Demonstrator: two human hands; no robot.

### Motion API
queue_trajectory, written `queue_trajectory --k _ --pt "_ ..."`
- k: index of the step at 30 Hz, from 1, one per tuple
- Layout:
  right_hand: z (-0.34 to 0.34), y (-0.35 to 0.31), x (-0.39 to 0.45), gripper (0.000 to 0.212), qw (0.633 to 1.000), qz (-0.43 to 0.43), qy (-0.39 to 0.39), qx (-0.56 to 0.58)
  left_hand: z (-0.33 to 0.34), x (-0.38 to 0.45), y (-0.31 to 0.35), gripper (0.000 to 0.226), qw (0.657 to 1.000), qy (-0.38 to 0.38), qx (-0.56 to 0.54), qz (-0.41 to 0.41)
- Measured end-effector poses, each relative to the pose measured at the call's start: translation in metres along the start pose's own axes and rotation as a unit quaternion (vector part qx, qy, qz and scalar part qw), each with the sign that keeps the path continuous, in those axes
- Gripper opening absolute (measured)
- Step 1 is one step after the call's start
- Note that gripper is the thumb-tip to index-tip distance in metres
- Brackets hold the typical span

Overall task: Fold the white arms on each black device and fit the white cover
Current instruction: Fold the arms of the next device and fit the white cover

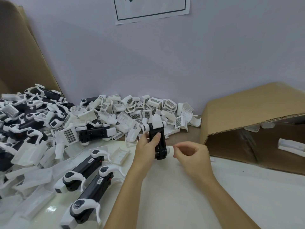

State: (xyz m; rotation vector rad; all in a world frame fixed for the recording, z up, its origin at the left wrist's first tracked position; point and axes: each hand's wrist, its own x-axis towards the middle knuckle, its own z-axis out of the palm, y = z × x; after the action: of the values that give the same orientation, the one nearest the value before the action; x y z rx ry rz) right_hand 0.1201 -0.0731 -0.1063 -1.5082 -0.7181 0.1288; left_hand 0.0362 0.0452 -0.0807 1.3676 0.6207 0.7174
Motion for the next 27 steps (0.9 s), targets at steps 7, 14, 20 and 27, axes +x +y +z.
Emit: queue_trajectory --k 7,14,20,27 --pt "0.001 0.001 0.001 0.019 1.000 0.027 0.004 -0.001 -0.005 0.005 0.001 0.015 0.999 0.029 -0.030 -0.013" --pt "0.001 0.007 0.005 0.026 0.998 0.043 0.032 -0.018 -0.007 0.007 0.000 0.035 0.998 0.064 0.009 0.000" --pt "0.001 0.005 0.003 0.020 1.000 0.026 0.013 0.004 -0.010 0.004 0.008 0.045 0.950 -0.001 -0.287 -0.125" --pt "0.001 0.004 0.003 0.013 0.999 0.019 -0.006 0.025 -0.003 0.001 0.008 0.034 0.978 -0.035 -0.187 -0.083"
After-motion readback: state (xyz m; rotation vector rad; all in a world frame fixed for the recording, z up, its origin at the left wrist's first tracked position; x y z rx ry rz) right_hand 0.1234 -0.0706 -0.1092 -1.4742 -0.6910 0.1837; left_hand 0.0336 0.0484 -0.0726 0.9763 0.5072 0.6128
